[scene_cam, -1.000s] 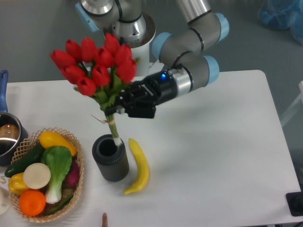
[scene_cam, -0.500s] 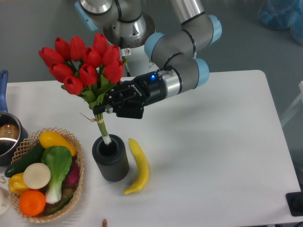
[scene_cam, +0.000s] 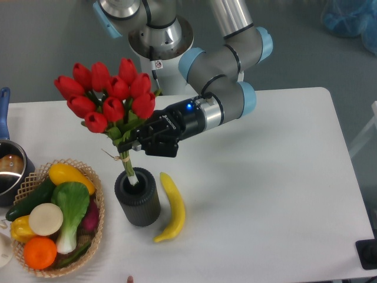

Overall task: Insert the flowers into the vase
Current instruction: 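Lower the tulip stems down into the vase opening, then push the tulip bunch further down into the vase and settle it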

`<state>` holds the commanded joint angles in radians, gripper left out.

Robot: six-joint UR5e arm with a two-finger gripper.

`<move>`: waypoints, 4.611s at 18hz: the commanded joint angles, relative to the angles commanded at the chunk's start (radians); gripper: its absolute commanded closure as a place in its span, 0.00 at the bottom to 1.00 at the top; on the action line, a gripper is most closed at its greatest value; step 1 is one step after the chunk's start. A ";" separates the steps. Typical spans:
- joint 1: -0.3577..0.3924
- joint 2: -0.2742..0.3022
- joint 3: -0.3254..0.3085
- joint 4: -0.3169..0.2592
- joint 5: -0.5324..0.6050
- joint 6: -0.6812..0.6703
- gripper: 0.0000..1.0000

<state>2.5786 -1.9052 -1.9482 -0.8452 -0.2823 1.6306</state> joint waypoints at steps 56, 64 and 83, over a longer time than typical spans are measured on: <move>0.006 -0.176 -0.084 0.005 0.017 0.230 0.72; 0.008 -0.176 -0.086 0.005 0.017 0.252 0.56; 0.008 -0.167 -0.084 0.006 0.041 0.290 0.42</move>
<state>2.5863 -2.0724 -2.0326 -0.8391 -0.2410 1.9205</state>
